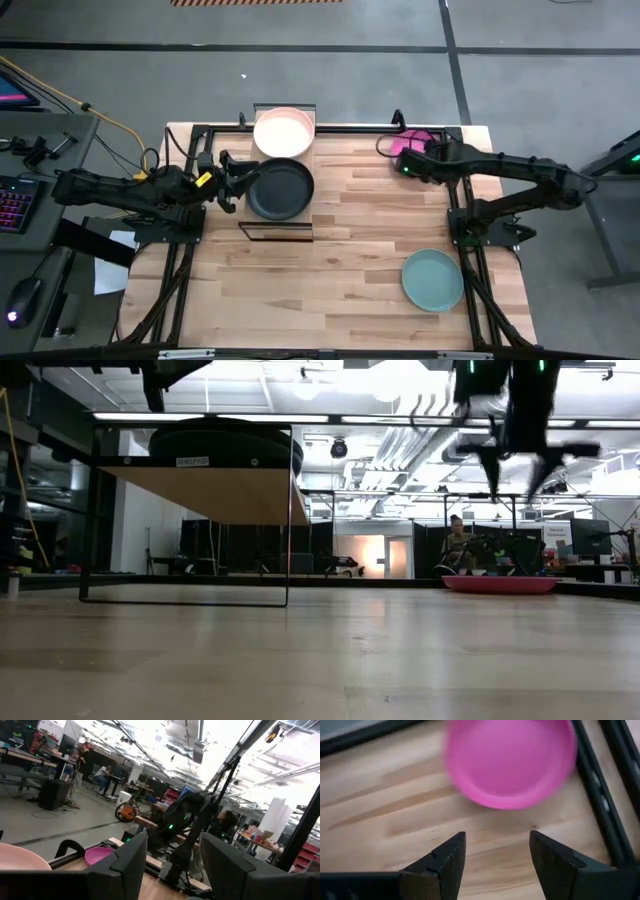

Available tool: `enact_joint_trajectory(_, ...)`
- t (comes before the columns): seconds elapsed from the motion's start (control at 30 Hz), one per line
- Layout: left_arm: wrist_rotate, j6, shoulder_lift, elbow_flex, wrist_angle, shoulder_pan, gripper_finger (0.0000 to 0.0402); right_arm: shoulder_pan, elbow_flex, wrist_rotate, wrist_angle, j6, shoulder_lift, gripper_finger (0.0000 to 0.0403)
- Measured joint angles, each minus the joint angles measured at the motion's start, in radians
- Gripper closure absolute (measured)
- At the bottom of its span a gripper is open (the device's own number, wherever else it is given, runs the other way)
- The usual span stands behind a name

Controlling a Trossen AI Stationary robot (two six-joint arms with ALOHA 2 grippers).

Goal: Place and stack plates onto a shelf
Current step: Stack the pink plate on top of the black plate on the shelf

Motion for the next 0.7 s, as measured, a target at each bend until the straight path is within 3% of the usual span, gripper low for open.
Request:
enact_joint_trajectory(0.13,0.0,0.0,0.0,0.0,0.0,0.0,0.0227,-0.057,-0.169,-0.056,0.142,0.17,-0.001,0.0203)
enact_joint_trajectory(0.37,0.0,-0.001,0.0,0.0,0.0,0.0,0.0227,-0.139,-0.39,-0.065,0.399,0.431,-0.001,0.0203)
enact_joint_trajectory(0.5,0.0,-0.019,0.0,0.0,-0.001,0.0,0.0227,-0.167,-0.438,-0.054,0.42,0.584,-0.001,0.0203)
enact_joint_trajectory(0.7,0.0,-0.019,0.0,0.0,-0.001,0.0,0.0227,-0.232,-0.482,-0.044,0.514,0.613,-0.001,0.0203)
